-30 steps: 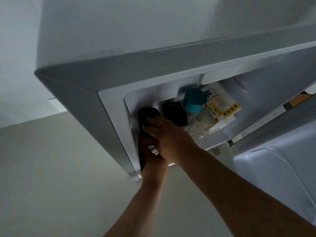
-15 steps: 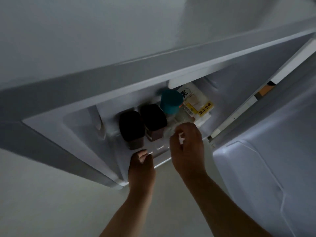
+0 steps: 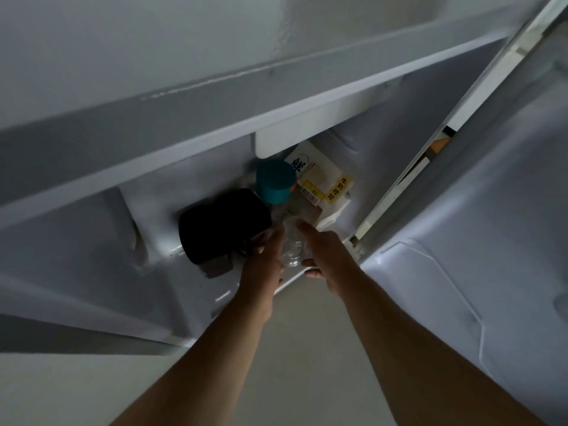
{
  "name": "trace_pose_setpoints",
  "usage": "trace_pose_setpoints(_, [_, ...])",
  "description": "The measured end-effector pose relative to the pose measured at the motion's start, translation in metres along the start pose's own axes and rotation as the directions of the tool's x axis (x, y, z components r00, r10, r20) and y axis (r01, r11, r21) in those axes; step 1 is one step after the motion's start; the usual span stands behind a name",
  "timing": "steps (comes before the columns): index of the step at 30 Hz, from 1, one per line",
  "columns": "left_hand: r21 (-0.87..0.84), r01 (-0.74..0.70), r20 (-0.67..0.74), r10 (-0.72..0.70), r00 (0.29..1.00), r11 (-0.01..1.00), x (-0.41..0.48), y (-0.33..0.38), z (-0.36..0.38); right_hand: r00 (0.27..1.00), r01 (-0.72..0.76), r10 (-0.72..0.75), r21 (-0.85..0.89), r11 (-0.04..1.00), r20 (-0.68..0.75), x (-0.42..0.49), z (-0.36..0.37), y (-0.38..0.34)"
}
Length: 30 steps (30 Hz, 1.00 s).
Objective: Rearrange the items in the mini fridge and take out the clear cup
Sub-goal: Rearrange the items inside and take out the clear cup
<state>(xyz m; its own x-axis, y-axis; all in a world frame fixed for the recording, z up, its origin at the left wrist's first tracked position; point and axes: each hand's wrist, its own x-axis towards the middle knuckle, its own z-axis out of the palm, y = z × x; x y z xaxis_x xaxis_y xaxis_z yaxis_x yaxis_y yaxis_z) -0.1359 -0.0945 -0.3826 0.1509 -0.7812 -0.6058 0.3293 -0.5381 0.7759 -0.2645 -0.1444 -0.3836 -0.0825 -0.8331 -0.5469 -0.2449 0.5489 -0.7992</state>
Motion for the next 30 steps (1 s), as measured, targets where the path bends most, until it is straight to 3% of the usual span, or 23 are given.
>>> trace_pose_setpoints(7, [0.049,-0.021,0.007,0.021,1.0,0.999,-0.026,-0.02,-0.013,1.0,0.014,-0.014,0.022,1.0,-0.012,-0.039,-0.01,0.023])
trace_pose_setpoints(19, [0.159,-0.073,0.047,0.067,0.997,0.985,-0.181,-0.075,-0.034,0.995,0.094,-0.093,0.02,0.995,-0.038,-0.189,-0.031,0.087])
trace_pose_setpoints(30, [0.216,-0.075,0.008,0.075,0.997,0.973,-0.268,-0.111,-0.114,0.997,0.082,-0.081,0.069,0.994,-0.009,-0.301,0.019,0.13])
